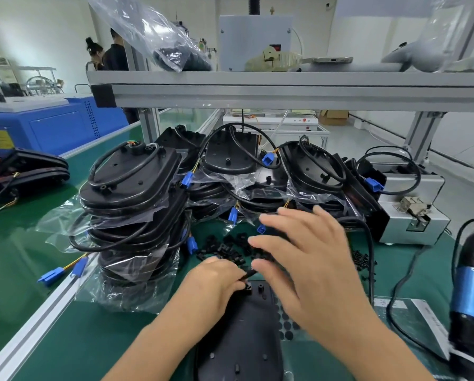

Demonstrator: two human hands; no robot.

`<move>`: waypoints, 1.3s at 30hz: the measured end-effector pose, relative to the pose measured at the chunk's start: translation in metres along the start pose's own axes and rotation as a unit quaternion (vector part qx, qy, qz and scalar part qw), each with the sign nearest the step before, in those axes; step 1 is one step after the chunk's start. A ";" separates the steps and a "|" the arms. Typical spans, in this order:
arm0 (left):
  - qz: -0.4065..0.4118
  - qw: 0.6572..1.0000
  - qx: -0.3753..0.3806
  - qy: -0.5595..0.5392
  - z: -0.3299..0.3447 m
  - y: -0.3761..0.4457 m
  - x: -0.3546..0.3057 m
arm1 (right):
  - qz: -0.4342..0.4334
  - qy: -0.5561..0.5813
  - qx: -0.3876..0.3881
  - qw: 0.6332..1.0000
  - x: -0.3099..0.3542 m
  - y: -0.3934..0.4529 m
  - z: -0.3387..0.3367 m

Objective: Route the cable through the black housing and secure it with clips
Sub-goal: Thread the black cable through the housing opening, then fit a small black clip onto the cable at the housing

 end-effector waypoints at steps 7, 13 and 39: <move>-0.074 0.982 0.096 -0.143 -0.001 0.002 0.022 | 0.043 -0.064 0.136 0.988 -0.033 -0.029 0.052; -0.175 0.979 0.046 -0.096 0.021 0.050 0.062 | 0.068 -0.029 0.087 0.993 -0.035 -0.043 0.062; -0.046 0.988 0.069 -0.134 -0.011 0.038 0.016 | 0.127 0.069 0.103 0.984 -0.036 -0.038 0.059</move>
Point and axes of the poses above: each hand's wrist, its own y-axis towards the middle knuckle, its own z-axis out of the palm, x = y × z, the point moved 5 cm from there along y, towards the middle knuckle, and after that the axes turned 1 degree about x, right-handed, at the moved point
